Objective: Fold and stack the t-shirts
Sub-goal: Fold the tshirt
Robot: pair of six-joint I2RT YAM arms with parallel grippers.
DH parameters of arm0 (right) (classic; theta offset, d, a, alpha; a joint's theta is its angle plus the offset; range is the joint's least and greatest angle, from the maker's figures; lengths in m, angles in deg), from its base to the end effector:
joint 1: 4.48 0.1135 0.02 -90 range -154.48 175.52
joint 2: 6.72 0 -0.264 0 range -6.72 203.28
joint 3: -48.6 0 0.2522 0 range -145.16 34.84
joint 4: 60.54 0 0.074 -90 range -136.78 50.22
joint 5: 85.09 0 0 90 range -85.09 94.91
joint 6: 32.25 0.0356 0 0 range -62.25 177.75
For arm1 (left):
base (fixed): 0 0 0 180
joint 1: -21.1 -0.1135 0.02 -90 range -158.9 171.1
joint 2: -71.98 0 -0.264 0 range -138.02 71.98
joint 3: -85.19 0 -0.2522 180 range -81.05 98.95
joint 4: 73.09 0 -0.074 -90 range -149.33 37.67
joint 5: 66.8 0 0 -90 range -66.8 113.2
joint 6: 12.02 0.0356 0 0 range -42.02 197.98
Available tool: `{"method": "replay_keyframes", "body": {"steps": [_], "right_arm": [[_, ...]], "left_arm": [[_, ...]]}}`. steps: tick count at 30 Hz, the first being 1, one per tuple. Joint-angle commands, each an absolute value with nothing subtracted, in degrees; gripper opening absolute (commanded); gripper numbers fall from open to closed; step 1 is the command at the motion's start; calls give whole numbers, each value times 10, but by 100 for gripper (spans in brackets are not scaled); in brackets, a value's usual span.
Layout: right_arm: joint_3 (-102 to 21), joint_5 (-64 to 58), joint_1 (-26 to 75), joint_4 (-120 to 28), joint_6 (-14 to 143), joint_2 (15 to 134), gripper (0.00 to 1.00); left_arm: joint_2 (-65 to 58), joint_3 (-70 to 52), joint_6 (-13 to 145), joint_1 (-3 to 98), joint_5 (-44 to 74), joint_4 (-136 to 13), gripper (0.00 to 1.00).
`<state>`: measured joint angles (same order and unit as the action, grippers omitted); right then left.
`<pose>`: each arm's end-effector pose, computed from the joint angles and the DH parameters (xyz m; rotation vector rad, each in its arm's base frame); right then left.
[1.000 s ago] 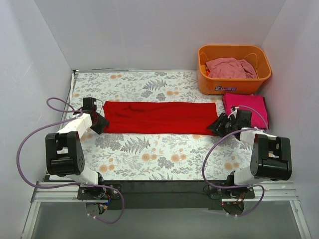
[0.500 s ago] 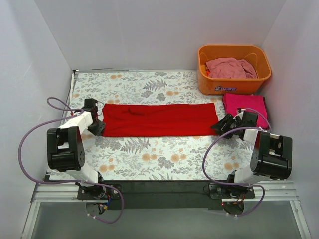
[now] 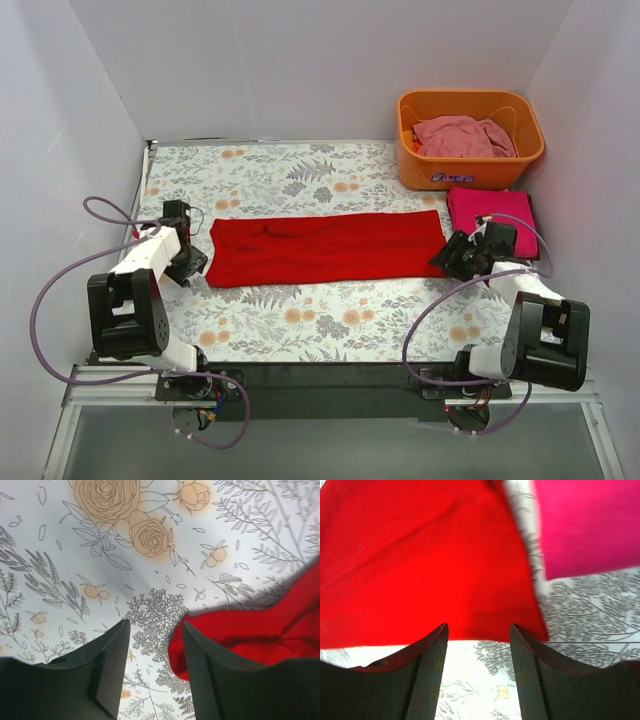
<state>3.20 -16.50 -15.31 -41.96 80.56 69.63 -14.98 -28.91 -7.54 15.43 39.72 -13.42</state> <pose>0.2416 -0.0330 0.1588 0.5396 2.3686 0.5489 0.2565 0.0356 0.1798 -2.0442 1.9556 0.1677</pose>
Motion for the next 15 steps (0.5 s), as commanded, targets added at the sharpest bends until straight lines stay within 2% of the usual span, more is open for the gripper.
{"method": "replay_keyframes", "body": {"steps": [1, 7, 9, 15], "right_arm": [[-21, -121, -92, -395, 746, 658, 59], [-94, -111, 56, -389, 714, 675, 59], [-115, -123, 82, -399, 720, 695, 58], [-115, -118, 114, -410, 732, 762, 58]], "left_arm": [[-94, -245, -62, 151, 412, -120, 46], [-67, -200, -47, 203, 366, -113, 49], [-71, -199, -50, 249, 348, -117, 48], [-120, -246, -67, 303, 290, -144, 32]]}}
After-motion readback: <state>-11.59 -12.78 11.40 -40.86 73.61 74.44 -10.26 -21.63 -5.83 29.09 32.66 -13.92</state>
